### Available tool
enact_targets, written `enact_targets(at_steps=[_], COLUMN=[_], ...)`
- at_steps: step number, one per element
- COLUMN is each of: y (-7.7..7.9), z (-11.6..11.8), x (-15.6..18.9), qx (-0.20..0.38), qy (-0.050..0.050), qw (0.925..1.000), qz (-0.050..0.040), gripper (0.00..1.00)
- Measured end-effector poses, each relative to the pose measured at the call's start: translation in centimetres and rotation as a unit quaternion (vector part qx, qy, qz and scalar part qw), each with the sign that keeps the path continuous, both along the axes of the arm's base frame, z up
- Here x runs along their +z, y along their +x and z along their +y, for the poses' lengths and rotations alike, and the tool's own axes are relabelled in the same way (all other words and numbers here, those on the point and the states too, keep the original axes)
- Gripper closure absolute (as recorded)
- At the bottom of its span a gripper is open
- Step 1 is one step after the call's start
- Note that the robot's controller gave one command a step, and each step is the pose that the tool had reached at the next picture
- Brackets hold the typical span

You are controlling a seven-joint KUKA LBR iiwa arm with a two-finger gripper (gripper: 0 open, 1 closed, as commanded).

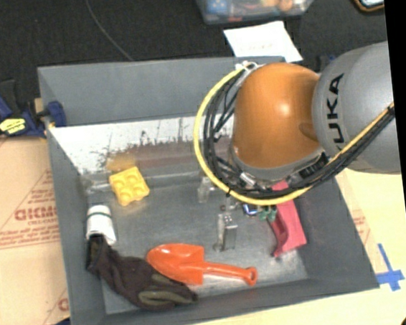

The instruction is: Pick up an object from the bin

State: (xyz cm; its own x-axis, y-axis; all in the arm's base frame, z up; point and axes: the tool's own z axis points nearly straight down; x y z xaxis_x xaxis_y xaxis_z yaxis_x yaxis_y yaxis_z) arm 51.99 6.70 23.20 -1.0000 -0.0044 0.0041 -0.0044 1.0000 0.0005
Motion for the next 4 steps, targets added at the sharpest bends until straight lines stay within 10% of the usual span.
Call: enact_targets(at_steps=[3,4], y=[-3.3,-4.1], z=[0.1,0.9], x=[-8.7,-11.9], qx=[-0.11,-0.233], qy=[0.001,0.0], qw=[0.9939,0.9724], qz=[-0.0061,-0.0004], gripper=[0.0,0.0])
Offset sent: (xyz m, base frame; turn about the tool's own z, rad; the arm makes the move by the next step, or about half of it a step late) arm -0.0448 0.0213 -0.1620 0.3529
